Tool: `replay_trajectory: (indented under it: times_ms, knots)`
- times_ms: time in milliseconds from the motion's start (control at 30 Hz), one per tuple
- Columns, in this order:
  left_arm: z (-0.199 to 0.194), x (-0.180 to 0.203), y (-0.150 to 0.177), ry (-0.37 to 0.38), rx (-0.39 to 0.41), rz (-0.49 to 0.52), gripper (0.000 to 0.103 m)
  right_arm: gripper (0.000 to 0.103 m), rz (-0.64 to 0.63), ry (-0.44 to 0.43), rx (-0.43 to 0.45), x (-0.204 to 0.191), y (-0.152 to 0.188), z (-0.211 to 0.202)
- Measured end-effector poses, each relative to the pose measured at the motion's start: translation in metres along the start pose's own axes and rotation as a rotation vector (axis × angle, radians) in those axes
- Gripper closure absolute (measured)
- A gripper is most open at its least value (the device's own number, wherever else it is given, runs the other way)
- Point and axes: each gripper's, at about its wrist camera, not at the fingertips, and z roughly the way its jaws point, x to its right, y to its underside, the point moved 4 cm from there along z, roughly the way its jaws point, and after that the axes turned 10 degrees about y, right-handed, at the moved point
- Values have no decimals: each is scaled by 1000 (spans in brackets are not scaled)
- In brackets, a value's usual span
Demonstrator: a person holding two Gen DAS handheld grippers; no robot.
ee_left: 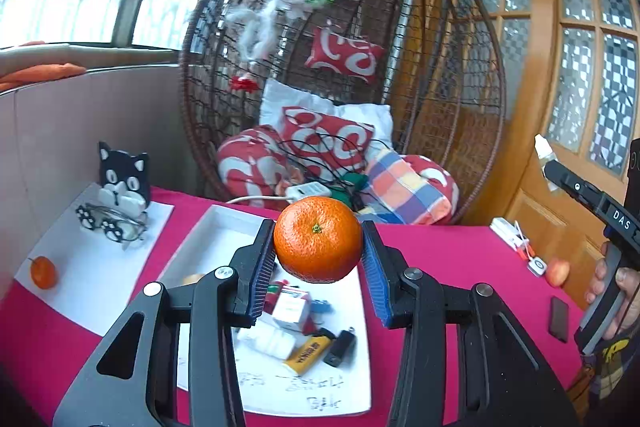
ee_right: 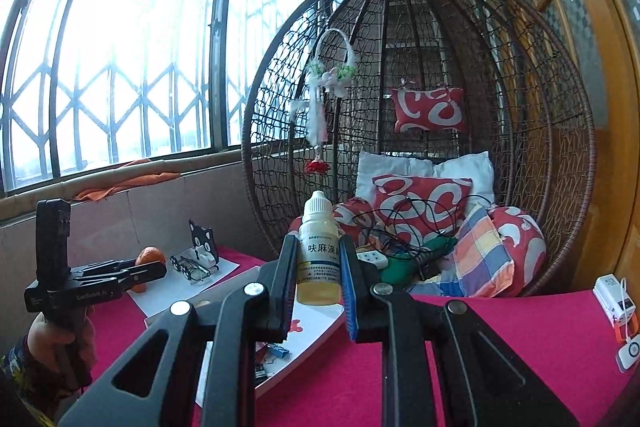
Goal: Organize rigid objects
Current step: 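Carry the orange with the left gripper while the right gripper carries the bottle to the tray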
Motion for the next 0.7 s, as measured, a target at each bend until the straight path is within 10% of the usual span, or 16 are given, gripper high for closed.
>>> replay_trajectory:
  times_ms: [700]
  knots:
    - [98, -59, 19, -69, -200, -31, 61, 84, -17, -152, -342, -73, 73, 132]
